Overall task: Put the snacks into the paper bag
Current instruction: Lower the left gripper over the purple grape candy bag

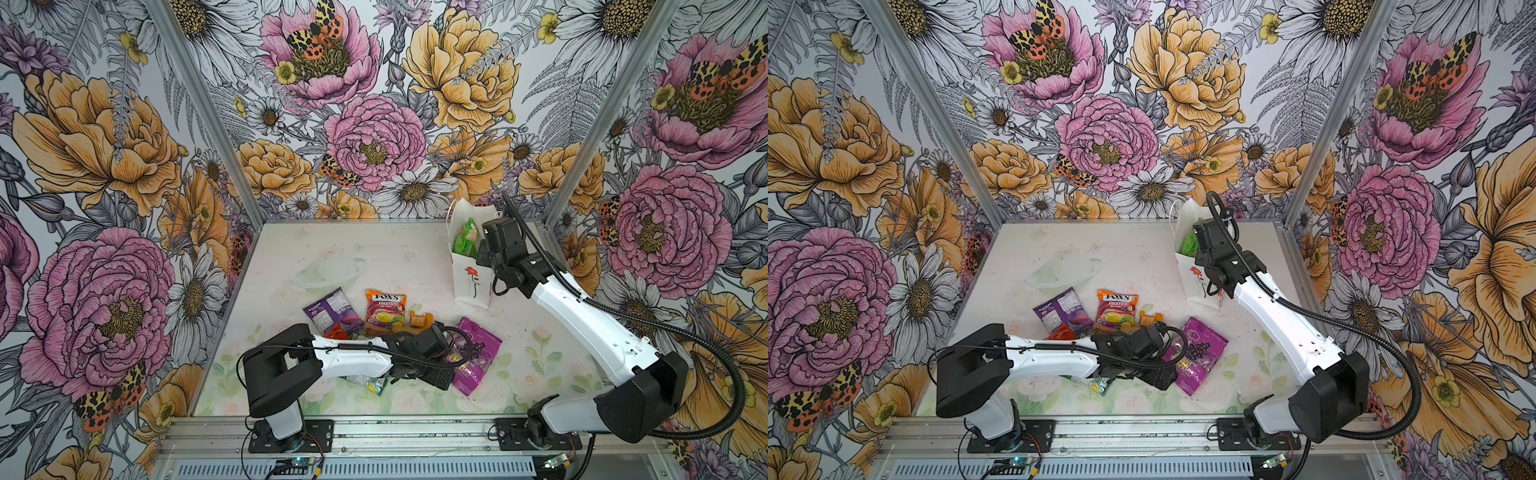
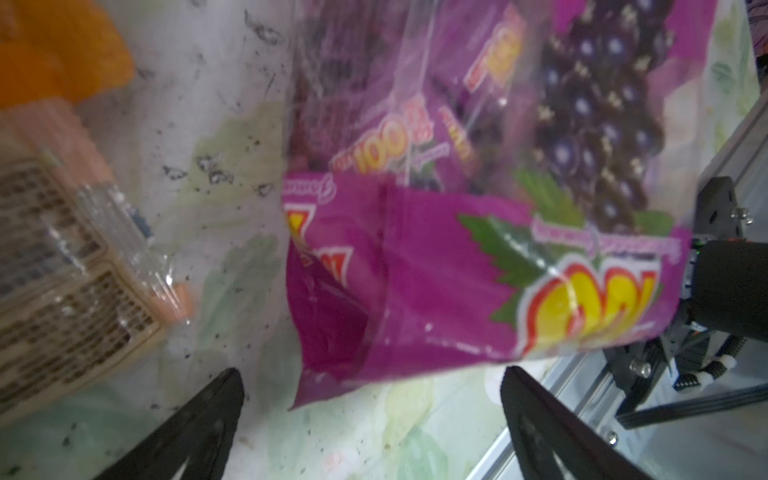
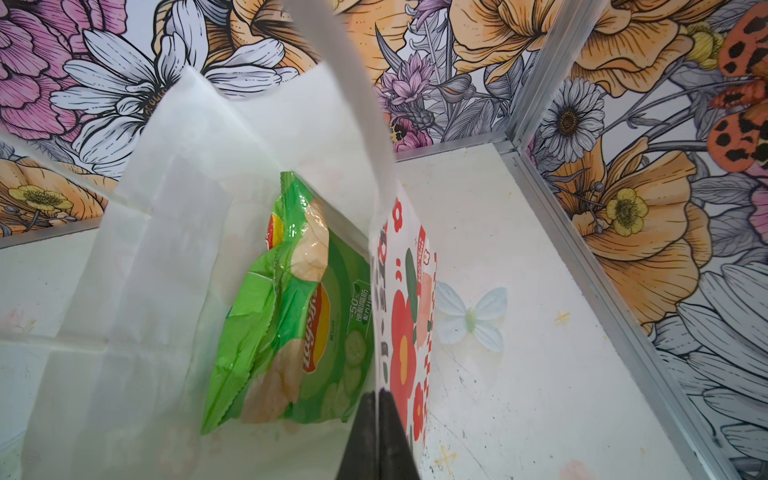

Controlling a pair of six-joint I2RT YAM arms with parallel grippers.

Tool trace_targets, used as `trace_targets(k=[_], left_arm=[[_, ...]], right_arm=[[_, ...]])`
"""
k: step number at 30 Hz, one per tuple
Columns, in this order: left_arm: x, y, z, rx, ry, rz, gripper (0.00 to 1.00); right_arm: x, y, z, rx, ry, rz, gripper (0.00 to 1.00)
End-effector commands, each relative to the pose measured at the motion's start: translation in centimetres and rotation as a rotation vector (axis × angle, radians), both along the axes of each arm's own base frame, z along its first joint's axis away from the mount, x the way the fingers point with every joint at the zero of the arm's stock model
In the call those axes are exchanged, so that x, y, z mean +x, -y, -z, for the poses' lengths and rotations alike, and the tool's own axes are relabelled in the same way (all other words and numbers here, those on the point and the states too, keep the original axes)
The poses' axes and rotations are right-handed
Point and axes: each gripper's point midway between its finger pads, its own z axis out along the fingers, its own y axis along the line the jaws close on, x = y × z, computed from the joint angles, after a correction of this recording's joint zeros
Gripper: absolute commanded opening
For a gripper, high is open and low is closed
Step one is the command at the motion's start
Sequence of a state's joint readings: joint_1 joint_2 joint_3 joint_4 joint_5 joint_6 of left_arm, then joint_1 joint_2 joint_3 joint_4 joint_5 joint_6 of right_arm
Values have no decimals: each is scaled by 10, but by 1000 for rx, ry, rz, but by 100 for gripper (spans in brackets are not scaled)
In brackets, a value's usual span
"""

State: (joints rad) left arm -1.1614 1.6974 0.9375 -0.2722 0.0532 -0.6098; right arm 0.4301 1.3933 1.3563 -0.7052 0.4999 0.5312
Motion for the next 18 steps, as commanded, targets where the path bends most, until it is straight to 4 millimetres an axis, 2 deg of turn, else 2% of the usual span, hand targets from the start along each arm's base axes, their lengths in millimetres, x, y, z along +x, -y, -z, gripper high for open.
trace_targets(k=[1, 7, 12, 15, 18], left_arm=[[34, -3, -5, -3, 74, -76, 97], [90, -16, -18, -61, 127, -209, 94], [126, -3, -17, -116, 128, -240, 92], [138, 4, -33, -172, 134, -254, 91], [133, 6, -47, -220, 114, -259, 91]], right_arm=[[-3, 4, -11, 23, 36, 8, 0], [-5, 5, -8, 22, 31, 8, 0], [-7, 5, -8, 25, 31, 7, 0], [-9, 8, -9, 22, 35, 11, 0], [-12, 9, -9, 20, 38, 12, 0]])
